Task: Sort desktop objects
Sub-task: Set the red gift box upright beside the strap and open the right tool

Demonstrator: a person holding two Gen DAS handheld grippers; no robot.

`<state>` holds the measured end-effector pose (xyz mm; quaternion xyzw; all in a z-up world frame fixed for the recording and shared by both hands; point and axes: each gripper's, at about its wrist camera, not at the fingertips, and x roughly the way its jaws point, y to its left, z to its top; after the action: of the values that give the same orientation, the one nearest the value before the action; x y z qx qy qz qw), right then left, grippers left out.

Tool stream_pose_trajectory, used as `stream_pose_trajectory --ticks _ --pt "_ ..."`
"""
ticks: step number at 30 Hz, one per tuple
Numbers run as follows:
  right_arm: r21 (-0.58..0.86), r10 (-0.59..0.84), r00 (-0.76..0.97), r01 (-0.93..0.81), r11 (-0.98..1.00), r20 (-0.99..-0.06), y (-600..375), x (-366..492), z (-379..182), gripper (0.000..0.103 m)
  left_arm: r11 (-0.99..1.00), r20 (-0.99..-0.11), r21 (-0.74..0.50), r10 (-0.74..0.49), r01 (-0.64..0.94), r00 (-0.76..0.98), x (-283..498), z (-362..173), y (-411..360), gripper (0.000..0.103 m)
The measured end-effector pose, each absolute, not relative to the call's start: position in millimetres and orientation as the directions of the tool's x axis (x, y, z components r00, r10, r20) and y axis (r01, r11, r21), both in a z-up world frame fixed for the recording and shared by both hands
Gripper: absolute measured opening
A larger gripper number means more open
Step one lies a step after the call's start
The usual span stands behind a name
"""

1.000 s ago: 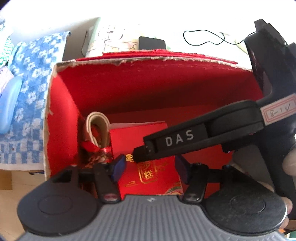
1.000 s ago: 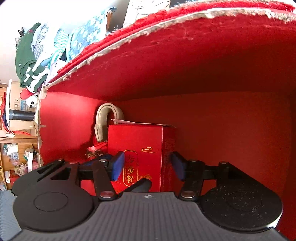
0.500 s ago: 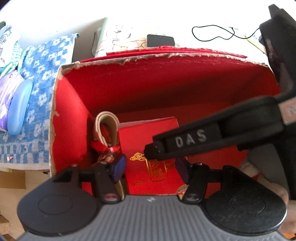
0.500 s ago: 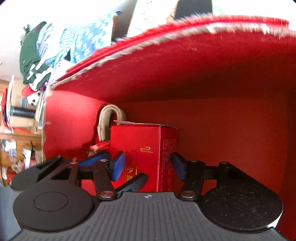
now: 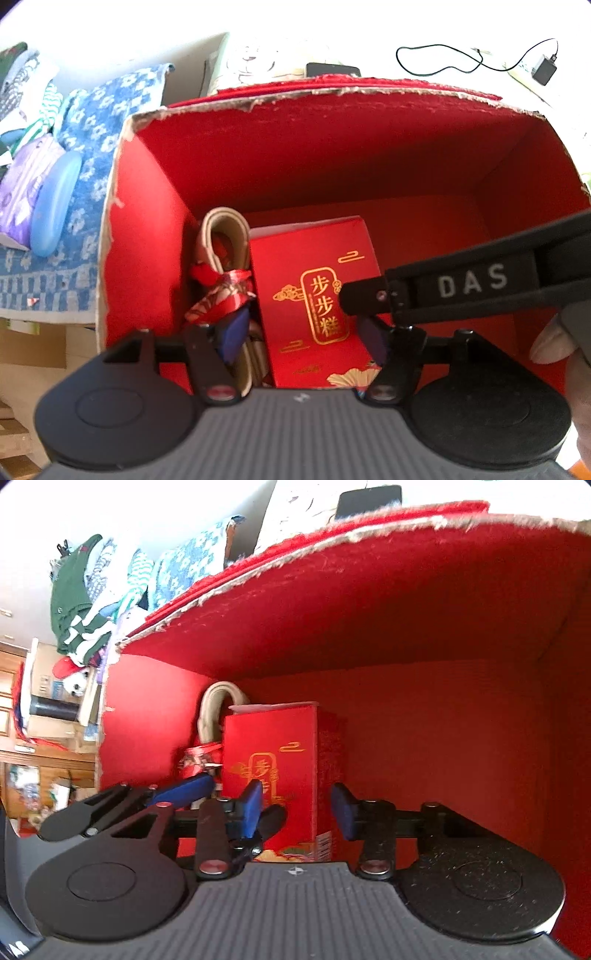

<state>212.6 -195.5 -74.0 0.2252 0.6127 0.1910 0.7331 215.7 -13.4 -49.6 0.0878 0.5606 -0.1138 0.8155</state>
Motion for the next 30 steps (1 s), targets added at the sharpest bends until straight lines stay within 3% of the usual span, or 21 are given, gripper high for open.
stream_pose_trajectory --ticks 13,30 --pt "0.598 0.595 0.175 -0.038 0.800 -0.784 -191 212 -72 0.047 0.964 -0.919 0.120 0.017 0.238 0.394 202 -46 -22 0.069" --pt "0.598 0.604 0.228 -0.100 0.795 -0.764 -176 213 -71 0.051 0.972 -0.918 0.131 0.045 0.195 0.395 200 -48 -22 0.068"
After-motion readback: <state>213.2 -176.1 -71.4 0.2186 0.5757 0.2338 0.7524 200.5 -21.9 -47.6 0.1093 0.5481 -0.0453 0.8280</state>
